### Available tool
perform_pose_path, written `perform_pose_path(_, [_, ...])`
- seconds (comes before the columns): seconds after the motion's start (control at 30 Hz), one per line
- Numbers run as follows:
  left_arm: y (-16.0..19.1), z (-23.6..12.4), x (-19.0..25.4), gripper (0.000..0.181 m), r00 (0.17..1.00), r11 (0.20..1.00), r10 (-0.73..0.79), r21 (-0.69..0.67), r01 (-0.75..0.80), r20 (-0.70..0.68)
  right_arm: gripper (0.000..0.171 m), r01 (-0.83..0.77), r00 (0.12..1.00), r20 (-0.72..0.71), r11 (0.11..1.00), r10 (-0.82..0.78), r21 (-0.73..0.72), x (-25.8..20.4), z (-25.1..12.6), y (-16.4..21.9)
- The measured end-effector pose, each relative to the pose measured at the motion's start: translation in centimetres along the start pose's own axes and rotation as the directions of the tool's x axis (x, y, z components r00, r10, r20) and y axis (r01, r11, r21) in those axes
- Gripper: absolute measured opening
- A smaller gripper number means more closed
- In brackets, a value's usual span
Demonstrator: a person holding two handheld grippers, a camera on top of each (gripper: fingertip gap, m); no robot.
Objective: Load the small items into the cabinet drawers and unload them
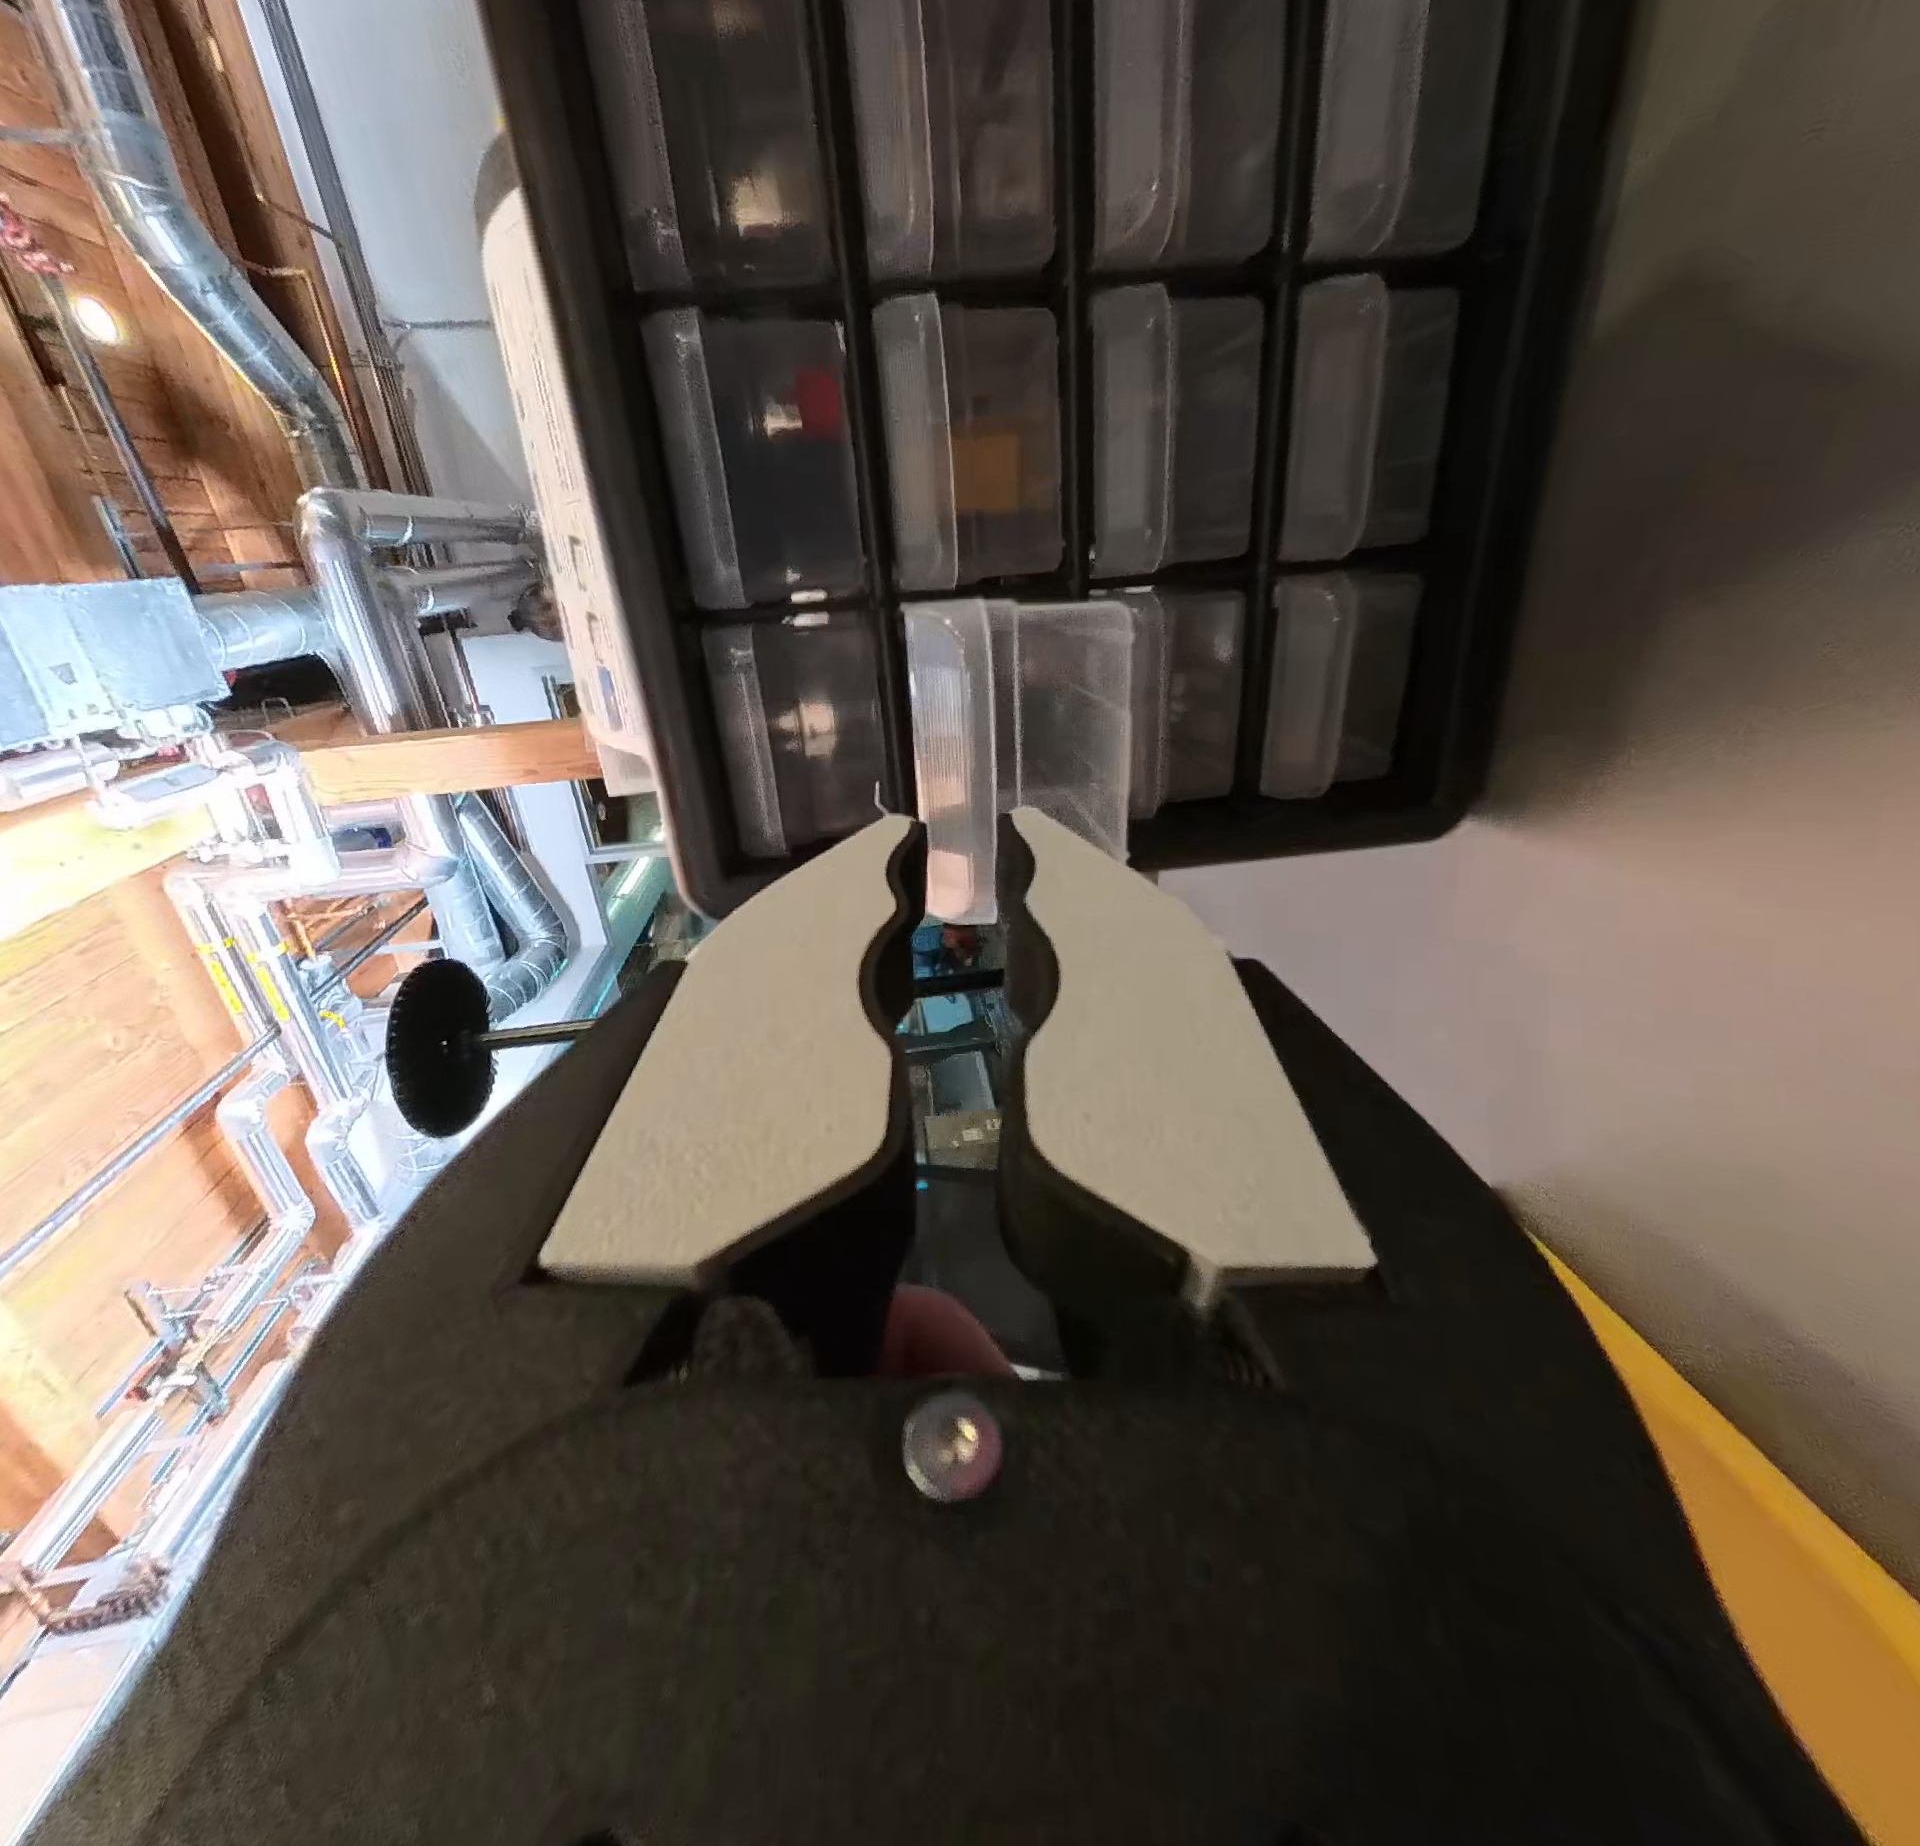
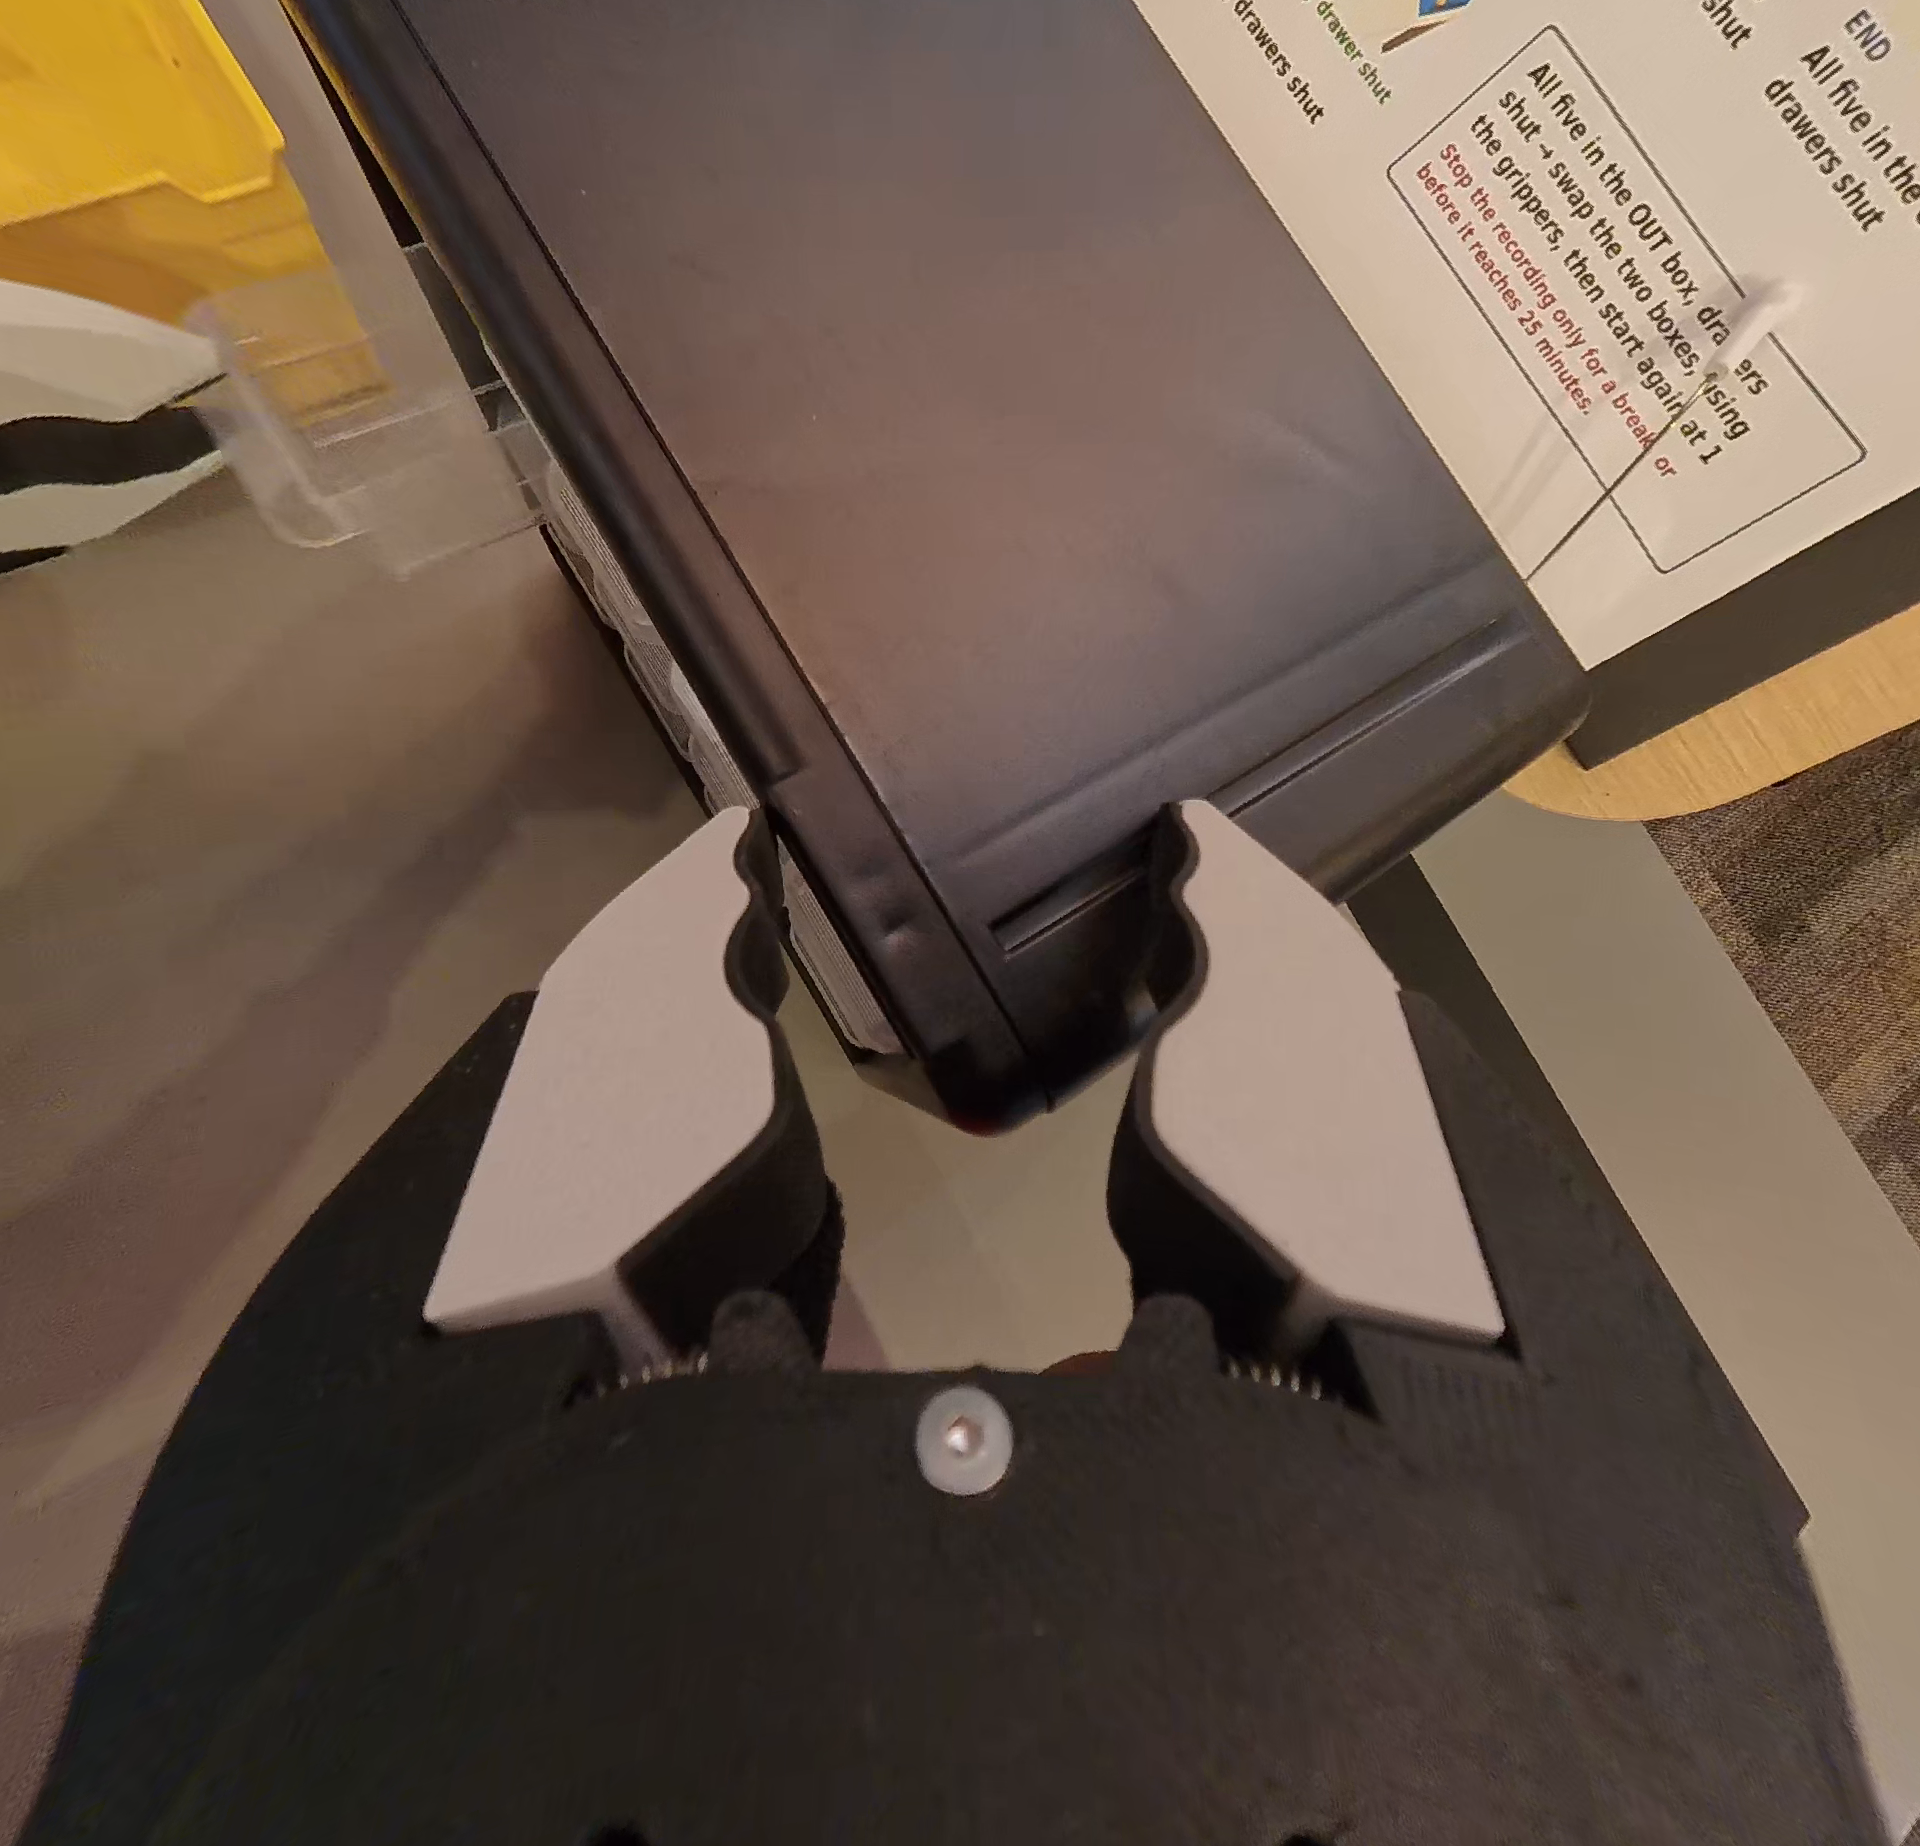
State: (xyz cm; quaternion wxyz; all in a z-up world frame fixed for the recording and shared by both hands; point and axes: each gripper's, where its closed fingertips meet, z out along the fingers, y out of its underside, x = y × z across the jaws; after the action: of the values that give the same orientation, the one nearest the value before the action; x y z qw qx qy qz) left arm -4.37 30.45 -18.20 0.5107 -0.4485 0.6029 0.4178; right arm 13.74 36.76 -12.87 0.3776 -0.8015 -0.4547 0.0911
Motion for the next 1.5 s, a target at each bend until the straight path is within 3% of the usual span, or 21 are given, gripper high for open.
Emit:
perform_pose_path(0.23, [-1.2, -3.9, 0.9, 0.013, 0.999, 0.998, -0.013, 0.061, 0.015, -0.034, 0.071, -0.004, 1.0, -0.003, 1.0, 0.004, -0.005, 0.0, 0.0, 0.0])
perform_pose_path(0.5, [-0.5, -3.9, 1.9, 0.014, 0.997, 0.999, -0.02, 0.042, 0.023, -0.069, 0.071, -0.002, 1.0, -0.005, 1.0, 0.002, -0.016, -0.1, 0.0, 0.0])
perform_pose_path(0.67, [-0.2, -4.8, 2.3, 0.041, 0.99, 0.996, -0.063, 0.06, 0.071, -0.129, 0.071, -0.003, 1.0, -0.005, 1.0, 0.003, -0.014, 0.0, 0.0, 0.0])
perform_pose_path(0.73, [1.2, -5.6, 0.8, 0.045, 0.976, 0.981, -0.176, 0.056, 0.184, -0.128, 0.071, -0.004, 1.0, -0.005, 1.0, 0.004, -0.008, -0.1, 0.0, 0.0])
perform_pose_path(0.87, [9.0, -6.0, -0.8, 0.044, 0.855, 0.892, -0.453, -0.129, 0.434, -0.252, 0.071, 0.0, 1.0, -0.004, 1.0, 0.0, -0.004, 0.0, 0.0, 0.0])
perform_pose_path(1.03, [18.4, -7.4, 5.7, 0.041, 0.578, 0.715, -0.694, -0.51, 0.478, -0.43, 0.071, -0.001, 1.0, -0.004, 1.0, 0.001, -0.003, 0.0, 0.0, 0.0])
perform_pose_path(1.2, [19.7, -10.6, 12.3, 0.031, 0.322, 0.598, -0.801, -0.689, 0.409, -0.504, 0.071, -0.004, 1.0, -0.005, 1.0, 0.004, -0.001, 0.0, 0.0, 0.0])
perform_pose_path(1.5, [20.5, -12.3, 17.5, 0.02, 0.222, 0.577, -0.816, -0.771, 0.27, -0.533, 0.071, -0.004, 1.0, -0.006, 1.0, 0.004, -0.007, -0.1, 0.0, 0.0])
